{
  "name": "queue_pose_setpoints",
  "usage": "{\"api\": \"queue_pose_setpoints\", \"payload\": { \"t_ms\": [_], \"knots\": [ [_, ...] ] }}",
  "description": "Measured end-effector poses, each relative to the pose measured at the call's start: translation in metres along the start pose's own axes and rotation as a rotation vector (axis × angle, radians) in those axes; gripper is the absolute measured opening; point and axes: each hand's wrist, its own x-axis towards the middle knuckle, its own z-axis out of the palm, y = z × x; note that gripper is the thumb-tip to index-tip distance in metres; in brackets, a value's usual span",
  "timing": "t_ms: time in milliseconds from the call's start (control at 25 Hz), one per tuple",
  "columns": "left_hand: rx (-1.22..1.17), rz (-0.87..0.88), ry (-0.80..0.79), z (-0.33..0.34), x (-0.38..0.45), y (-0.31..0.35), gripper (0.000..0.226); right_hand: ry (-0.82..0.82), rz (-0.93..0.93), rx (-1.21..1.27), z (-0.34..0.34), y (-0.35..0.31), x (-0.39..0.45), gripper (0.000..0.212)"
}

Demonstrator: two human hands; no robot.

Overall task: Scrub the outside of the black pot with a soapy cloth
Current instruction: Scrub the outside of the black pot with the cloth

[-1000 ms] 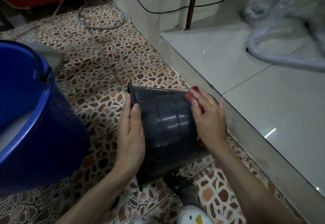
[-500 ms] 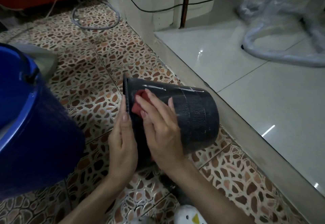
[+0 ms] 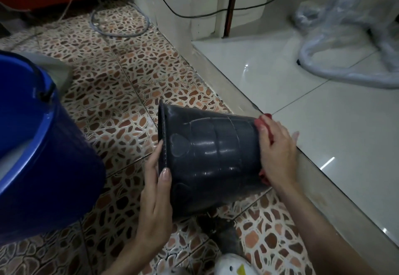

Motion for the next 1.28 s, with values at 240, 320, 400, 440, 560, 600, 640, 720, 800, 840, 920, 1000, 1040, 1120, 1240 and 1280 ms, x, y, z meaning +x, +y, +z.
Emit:
{"api": "queue_pose_setpoints", "payload": {
  "t_ms": [240,320,400,440,560,600,640,720,800,840,920,1000,1040,1120,1240,1280],
  "knots": [
    [-0.04,-0.298,-0.003,0.009,0.077,0.024,0.084,0.096,-0.217,0.344,0.005,-0.078,-0.037,0.021],
    [-0.044,-0.283,-0.021,0.017,0.076,0.029,0.084,-0.066,-0.42,0.314,0.023,-0.104,-0.054,0.027],
    [-0.081,-0.241,-0.038,0.018,0.067,0.032,0.069,-0.135,-0.511,0.212,0.038,-0.102,-0.057,0.035],
    [-0.103,-0.227,-0.059,0.017,0.062,0.032,0.062,-0.126,-0.511,0.152,0.041,-0.092,-0.055,0.038],
    [-0.131,-0.203,-0.086,0.011,0.06,0.018,0.049,-0.007,-0.356,0.048,0.027,-0.049,-0.046,0.041],
    [-0.123,-0.207,-0.079,0.011,0.06,0.017,0.054,0.019,-0.272,0.043,0.019,-0.034,-0.04,0.041],
    [-0.107,-0.214,-0.062,0.011,0.059,0.015,0.063,0.03,-0.182,0.044,0.013,-0.02,-0.031,0.04],
    [-0.096,-0.228,-0.019,0.013,0.057,0.013,0.075,0.044,-0.007,0.06,0.004,0.006,-0.014,0.039],
    [-0.088,-0.217,0.011,0.012,0.053,0.014,0.072,0.13,0.104,0.16,-0.004,0.016,-0.004,0.035],
    [-0.082,-0.206,0.019,0.011,0.05,0.014,0.067,0.19,0.118,0.246,-0.008,0.012,-0.006,0.032],
    [-0.053,-0.188,0.043,0.007,0.043,0.014,0.06,0.231,0.012,0.396,-0.008,-0.013,-0.023,0.029],
    [-0.033,-0.162,0.055,0.007,0.036,0.014,0.061,0.128,-0.263,0.431,0.004,-0.054,-0.055,0.028],
    [-0.018,-0.145,0.052,0.009,0.033,0.015,0.059,0.033,-0.409,0.415,0.015,-0.072,-0.07,0.028],
    [0.017,-0.1,0.046,0.013,0.026,0.015,0.044,-0.12,-0.595,0.337,0.037,-0.098,-0.081,0.034],
    [0.016,-0.071,0.05,0.007,0.017,-0.001,0.045,-0.159,-0.587,0.145,0.05,-0.109,-0.055,0.041],
    [0.036,-0.066,0.044,0.004,0.014,-0.006,0.055,-0.148,-0.549,0.105,0.049,-0.104,-0.045,0.041]
  ]
}}
